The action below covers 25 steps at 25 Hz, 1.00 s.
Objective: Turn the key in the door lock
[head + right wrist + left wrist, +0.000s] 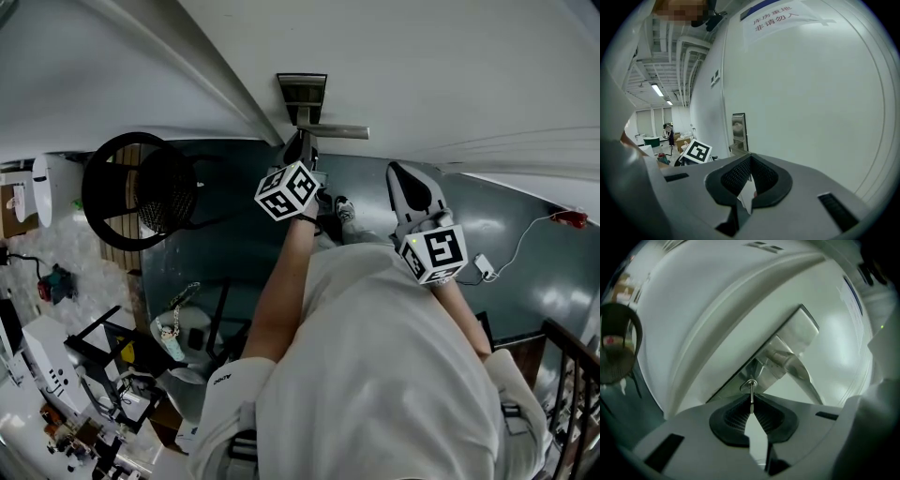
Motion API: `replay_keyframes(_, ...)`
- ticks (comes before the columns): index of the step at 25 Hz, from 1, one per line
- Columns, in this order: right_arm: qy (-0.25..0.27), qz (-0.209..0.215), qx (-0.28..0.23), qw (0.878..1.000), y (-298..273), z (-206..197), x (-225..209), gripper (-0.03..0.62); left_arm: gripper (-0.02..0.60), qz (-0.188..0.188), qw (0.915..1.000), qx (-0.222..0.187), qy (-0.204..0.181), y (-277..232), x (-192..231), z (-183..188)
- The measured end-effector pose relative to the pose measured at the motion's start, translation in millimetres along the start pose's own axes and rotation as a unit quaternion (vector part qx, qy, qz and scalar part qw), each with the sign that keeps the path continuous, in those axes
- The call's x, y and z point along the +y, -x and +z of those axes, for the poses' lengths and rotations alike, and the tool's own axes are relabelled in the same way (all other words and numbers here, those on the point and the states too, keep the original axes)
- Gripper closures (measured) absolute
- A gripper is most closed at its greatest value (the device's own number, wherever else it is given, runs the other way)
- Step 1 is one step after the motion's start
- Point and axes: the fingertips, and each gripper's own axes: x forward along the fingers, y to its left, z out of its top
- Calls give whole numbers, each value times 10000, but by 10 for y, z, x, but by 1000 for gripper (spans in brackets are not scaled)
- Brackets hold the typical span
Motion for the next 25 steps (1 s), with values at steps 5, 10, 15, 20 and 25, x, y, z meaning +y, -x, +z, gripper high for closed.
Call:
replay_keyframes(5,15,92,51,9999,-23,-10,39,602,552,-982,9731,-143,2080,8,-21,20)
replay_keyframes(10,11,129,98,9999,-62,-31,51,602,552,-1656,9282,-307,3317,11,-19,30)
replay_keyframes(15,40,149,133,9998,-69,-23,74,602,552,-2268,8393,-618,4903,37,-35,56)
replay_keyframes(20,34,149,163,9997,-83,-64,71,602,552,-2509,7540,-673,6033,30,15,25)
replay_keyframes(25,53,186,178,9997,-70,-73,103,602,552,-2557,7309,-562,6302,28,11,25)
